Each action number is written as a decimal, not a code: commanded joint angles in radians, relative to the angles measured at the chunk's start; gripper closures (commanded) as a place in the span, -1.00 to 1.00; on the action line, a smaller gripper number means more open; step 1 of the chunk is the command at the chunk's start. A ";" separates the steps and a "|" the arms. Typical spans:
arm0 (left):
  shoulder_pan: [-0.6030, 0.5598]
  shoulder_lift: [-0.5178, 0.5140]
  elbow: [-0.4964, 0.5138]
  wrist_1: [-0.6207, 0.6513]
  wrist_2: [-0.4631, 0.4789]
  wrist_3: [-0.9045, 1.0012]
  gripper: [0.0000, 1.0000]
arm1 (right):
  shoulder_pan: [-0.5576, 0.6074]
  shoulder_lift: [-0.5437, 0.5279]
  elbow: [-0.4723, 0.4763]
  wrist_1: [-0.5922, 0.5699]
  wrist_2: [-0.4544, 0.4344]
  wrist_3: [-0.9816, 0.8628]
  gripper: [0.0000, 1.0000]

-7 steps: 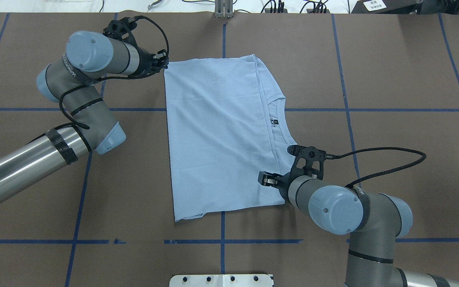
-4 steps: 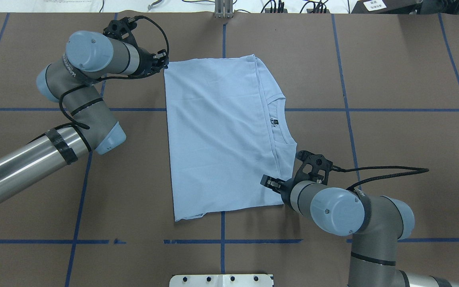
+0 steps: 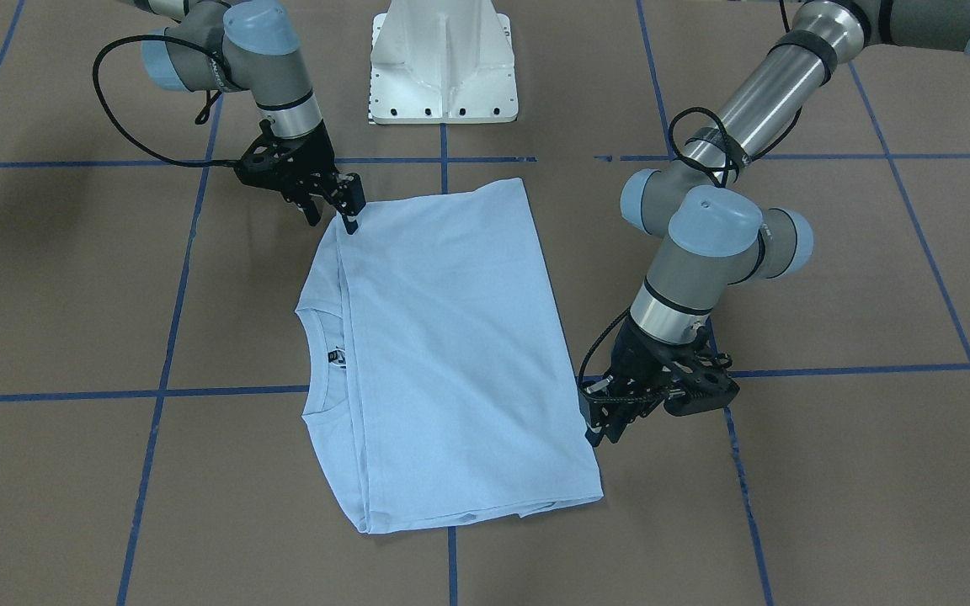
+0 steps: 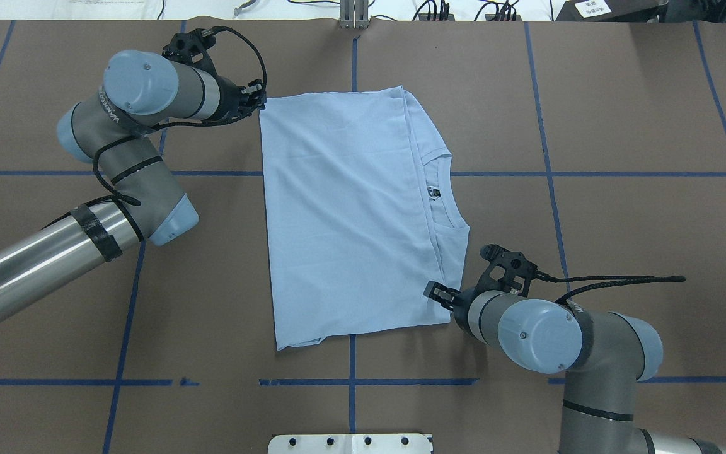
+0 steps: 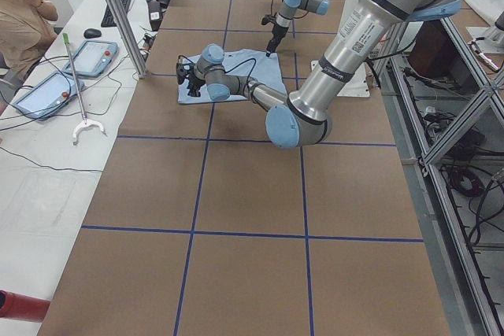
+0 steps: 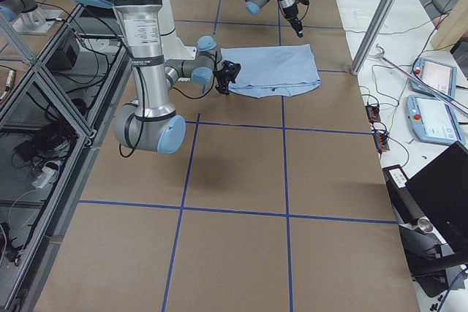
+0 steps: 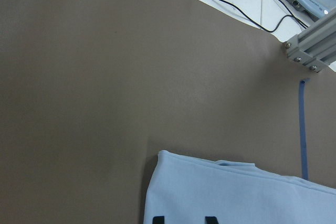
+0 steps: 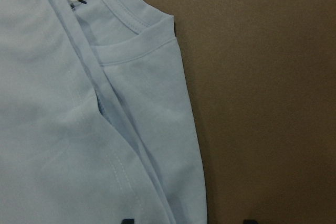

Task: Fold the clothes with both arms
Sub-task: 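Move the left gripper from the far edge down to the near corner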

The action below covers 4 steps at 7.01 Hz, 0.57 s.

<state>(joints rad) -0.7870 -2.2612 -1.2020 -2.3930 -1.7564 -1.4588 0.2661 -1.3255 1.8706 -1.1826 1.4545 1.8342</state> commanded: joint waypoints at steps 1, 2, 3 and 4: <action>0.000 0.000 0.001 0.000 0.000 0.002 0.25 | -0.001 0.000 0.004 0.000 0.001 0.000 0.02; 0.000 0.000 0.001 0.000 0.000 0.000 0.25 | -0.001 0.000 0.005 0.000 0.001 0.000 0.40; 0.000 0.002 -0.001 0.000 0.000 0.000 0.25 | -0.001 0.002 0.007 0.000 0.001 0.000 0.99; 0.000 0.002 0.001 0.000 0.000 0.000 0.25 | -0.005 0.003 0.005 0.000 0.003 0.000 1.00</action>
<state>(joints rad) -0.7869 -2.2601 -1.2016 -2.3930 -1.7564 -1.4587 0.2637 -1.3238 1.8762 -1.1827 1.4561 1.8347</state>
